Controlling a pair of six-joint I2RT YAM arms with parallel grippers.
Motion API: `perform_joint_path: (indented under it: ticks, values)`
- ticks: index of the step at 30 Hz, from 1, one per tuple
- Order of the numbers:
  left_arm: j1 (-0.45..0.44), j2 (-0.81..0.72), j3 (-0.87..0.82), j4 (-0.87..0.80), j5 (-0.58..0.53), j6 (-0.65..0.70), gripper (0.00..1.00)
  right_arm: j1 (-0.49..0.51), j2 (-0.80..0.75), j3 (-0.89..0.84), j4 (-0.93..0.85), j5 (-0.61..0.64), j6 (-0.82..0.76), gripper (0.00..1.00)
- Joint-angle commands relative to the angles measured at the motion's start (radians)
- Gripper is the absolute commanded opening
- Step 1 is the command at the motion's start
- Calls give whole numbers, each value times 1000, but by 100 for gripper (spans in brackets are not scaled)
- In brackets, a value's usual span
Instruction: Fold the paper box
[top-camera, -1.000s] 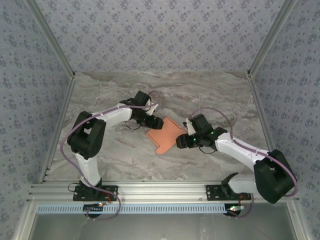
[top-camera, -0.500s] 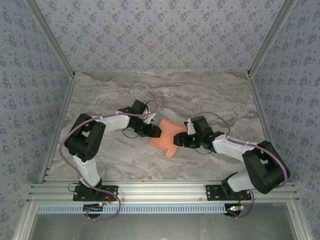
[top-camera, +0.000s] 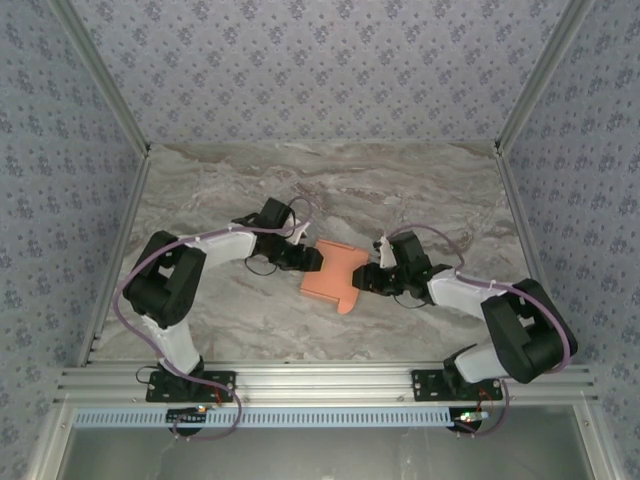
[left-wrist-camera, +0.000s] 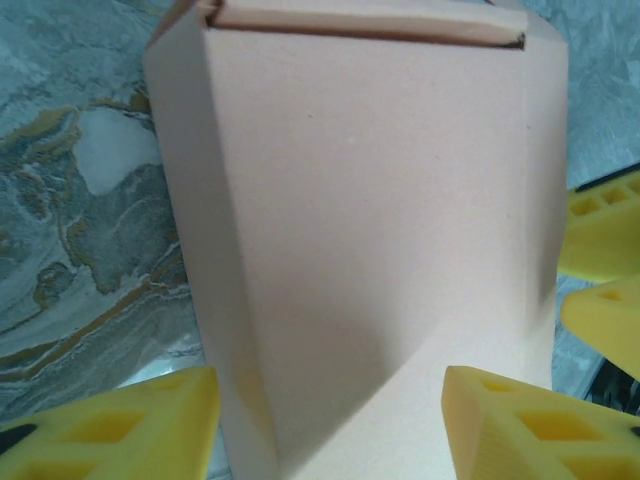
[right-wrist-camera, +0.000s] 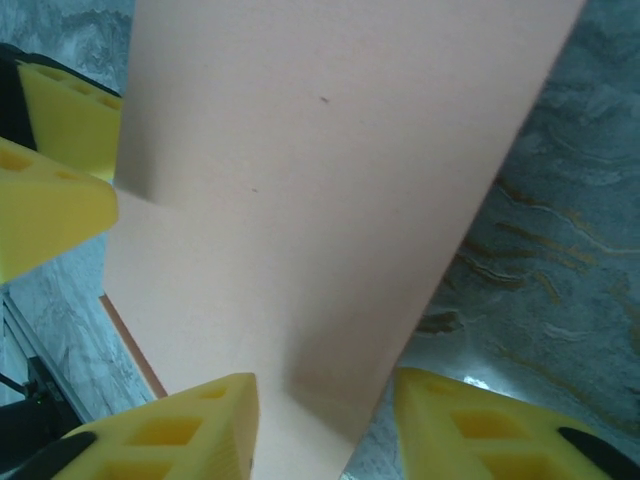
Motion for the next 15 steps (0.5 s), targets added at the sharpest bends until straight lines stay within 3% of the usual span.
perform_joint_path:
  ticks: [1, 5, 9, 15]
  values:
    - [6, 25, 15, 12, -16, -7, 54, -7, 15, -25, 89, -35, 50, 36]
    - [11, 22, -16, 48, -7, -35, 46, -11, 13, -45, 169, -53, 96, 22]
    - [20, 13, -50, 103, 50, -59, 45, -11, 11, -60, 258, -75, 144, 10]
    - [35, 12, -81, 161, 117, -94, 44, -14, -44, -65, 306, -80, 183, 2]
